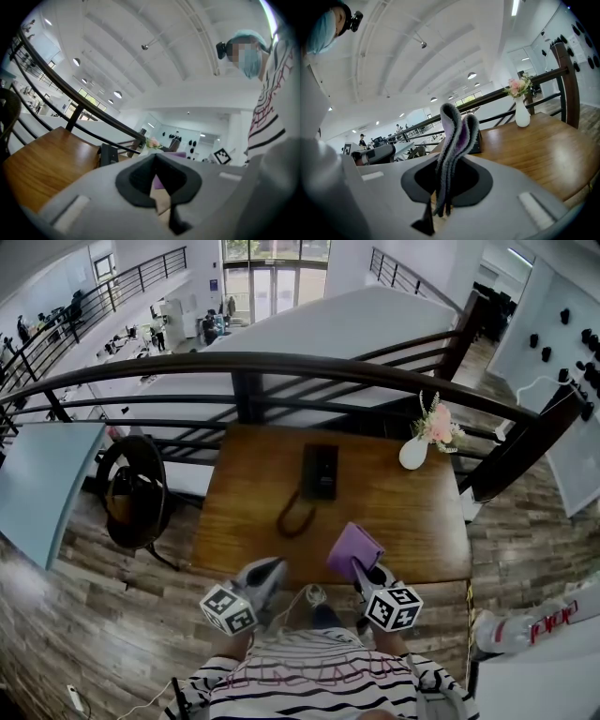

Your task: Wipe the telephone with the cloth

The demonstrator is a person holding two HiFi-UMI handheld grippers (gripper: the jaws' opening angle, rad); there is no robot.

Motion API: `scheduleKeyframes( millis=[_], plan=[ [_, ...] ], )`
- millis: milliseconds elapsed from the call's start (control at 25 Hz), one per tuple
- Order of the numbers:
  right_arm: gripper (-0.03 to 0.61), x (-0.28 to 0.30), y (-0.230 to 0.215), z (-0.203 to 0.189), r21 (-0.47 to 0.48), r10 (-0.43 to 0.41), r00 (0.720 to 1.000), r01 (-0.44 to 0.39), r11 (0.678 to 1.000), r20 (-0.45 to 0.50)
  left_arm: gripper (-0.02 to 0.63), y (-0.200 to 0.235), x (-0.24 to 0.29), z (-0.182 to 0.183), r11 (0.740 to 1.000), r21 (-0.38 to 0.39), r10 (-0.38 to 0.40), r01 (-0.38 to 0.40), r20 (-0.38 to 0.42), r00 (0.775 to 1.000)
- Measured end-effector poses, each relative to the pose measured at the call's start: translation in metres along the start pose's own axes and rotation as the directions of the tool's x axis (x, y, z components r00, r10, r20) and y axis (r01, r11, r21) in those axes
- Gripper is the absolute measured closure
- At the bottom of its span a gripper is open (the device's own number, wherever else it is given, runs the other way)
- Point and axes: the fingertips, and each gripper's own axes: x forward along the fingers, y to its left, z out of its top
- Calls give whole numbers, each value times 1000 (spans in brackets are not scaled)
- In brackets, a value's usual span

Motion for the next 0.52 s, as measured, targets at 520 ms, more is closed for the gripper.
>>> scheduleKeyframes(
  millis=[520],
  plan=[
    [541, -1, -4, -1, 9, -4, 1000, 4, 1000, -3, 611, 1, 2, -4, 1000, -14, 7, -7, -3, 1000]
  ],
)
